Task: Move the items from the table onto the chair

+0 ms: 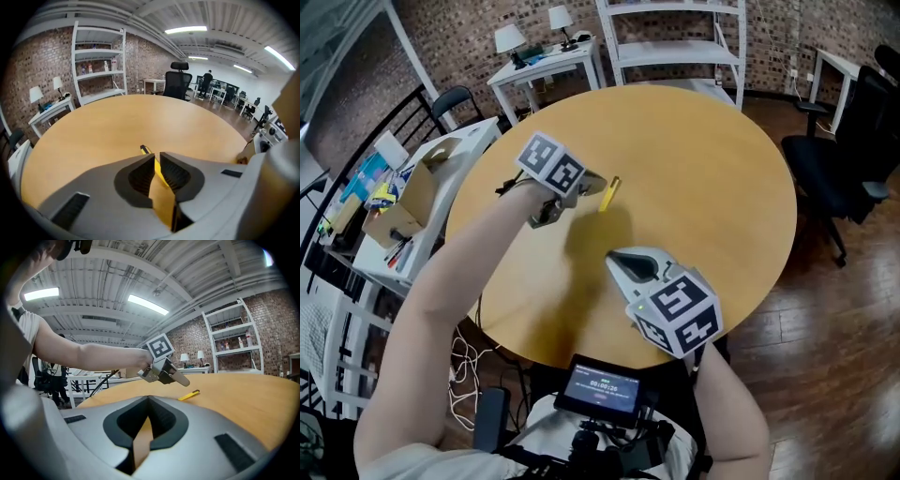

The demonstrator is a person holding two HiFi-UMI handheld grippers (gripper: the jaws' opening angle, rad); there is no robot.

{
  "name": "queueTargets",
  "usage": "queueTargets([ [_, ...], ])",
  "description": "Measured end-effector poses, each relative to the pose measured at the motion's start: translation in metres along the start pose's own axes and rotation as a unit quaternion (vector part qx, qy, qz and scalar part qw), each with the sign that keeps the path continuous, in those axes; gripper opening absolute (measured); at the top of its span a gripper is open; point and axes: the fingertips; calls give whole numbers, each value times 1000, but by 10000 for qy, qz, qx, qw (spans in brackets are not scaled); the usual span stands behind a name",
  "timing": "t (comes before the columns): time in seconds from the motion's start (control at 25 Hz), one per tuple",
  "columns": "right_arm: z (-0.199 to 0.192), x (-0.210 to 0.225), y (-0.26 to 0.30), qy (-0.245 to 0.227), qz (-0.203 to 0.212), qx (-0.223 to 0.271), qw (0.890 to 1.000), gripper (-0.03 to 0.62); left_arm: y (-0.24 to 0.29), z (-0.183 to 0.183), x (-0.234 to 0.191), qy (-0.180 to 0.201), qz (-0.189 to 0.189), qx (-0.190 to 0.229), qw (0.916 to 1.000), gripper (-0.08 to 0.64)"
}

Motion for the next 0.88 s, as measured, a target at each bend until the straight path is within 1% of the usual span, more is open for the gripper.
queueTargets([
  [0.04,0,0,0,-4,1,-1,10000,6,5,-1,-4,8,23,-182,9998,72],
  [0.16,1,-1,2,-4,-5,-8,10000,6,20,-9,-17,68,145,-798,9967,97],
  [0.24,0,-1,2,-8,-7,-13,10000,5,30,-10,-20,3,56,-1111,9938,132],
  [0.32,0,-2,3,-15,0,-11,10000,5,35,-11,-21,-72,-35,-1367,9906,135],
  [0.48,-2,-2,3,-8,3,-16,10000,5,39,-15,-31,-140,23,-1870,9823,137],
  [0.52,-2,-2,3,-8,1,-16,10000,5,40,-16,-31,-169,-13,-1967,9803,160],
  [0.6,-1,-3,3,-11,5,-13,10000,5,41,-16,-28,-191,-132,-2124,9769,165],
  [0.64,0,-4,4,-13,14,-15,10000,6,41,-16,-26,-194,-201,-2189,9754,197],
  [0.76,1,-7,4,-8,48,-24,10000,6,41,-13,-18,-253,-432,-2279,9724,255],
  [0.88,0,-8,4,-13,50,-20,10000,6,41,-12,-7,-213,-658,-2380,9688,258],
])
Point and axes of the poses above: the fingertips, and each gripper's own axes: y forward along the fingers, x to its right, z out of its top, and after that the axes turned 6 degrees about y, right-handed
